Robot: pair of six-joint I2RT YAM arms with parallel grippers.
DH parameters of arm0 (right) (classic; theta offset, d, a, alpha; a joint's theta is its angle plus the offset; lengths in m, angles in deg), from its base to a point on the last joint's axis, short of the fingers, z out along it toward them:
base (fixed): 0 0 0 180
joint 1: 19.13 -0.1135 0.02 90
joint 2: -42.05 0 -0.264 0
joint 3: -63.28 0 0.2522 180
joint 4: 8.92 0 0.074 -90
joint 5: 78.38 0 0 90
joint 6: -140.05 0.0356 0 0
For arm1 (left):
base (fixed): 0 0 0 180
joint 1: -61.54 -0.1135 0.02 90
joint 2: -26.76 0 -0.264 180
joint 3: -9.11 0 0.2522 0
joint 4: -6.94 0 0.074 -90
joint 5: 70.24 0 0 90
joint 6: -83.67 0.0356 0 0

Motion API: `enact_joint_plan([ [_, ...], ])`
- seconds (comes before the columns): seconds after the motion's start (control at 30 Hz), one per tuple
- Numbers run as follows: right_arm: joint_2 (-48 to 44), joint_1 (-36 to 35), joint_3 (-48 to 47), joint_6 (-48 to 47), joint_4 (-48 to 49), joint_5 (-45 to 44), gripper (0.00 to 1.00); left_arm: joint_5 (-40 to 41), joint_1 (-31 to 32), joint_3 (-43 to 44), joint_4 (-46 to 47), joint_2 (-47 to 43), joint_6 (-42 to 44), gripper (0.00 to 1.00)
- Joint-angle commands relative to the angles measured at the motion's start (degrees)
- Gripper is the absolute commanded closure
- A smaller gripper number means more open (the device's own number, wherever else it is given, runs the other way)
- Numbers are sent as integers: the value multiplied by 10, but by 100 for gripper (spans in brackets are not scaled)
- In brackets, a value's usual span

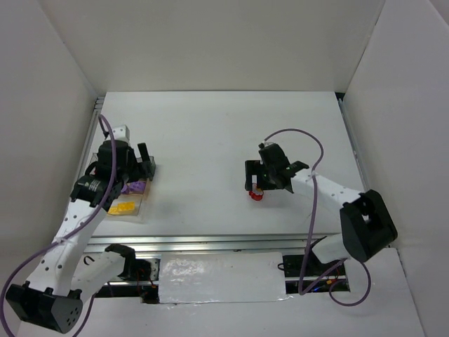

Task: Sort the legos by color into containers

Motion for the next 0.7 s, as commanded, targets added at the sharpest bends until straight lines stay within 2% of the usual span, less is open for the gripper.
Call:
enact_joint_plan([
  [0.0, 53, 1, -57, -27, -41, -16, 7, -43, 3, -19, 13, -42, 28, 0],
  [0.17, 111, 1, -93, -28, -59, 4, 13, -45, 3, -51, 24, -62, 34, 0],
  [0.23, 128, 1, -108, -30, -64, 7, 19, -52, 4, -53, 26, -60, 37, 0],
  [0.37, 171, -3, -123, -22, -95, 7, 26, -57, 4, -49, 24, -55, 40, 0],
  [0.43, 172, -8, -122, -17, -102, -2, 36, -64, 4, -53, 30, -53, 42, 1],
  [0.5, 167, -11, -116, -12, -99, -7, 53, -67, 4, -52, 31, -49, 43, 1],
  [0.53, 164, -11, -115, -11, -96, -3, 62, -68, 3, -51, 32, -46, 43, 0],
  [0.57, 153, -14, -113, -10, -93, 2, 78, -70, 4, -51, 31, -42, 43, 0],
  [0.6, 146, -16, -109, -8, -88, 6, 88, -81, 3, -50, 32, -40, 45, 1],
  [0.67, 114, -25, -104, -1, -67, 34, 94, -132, 4, -50, 36, -40, 46, 0],
])
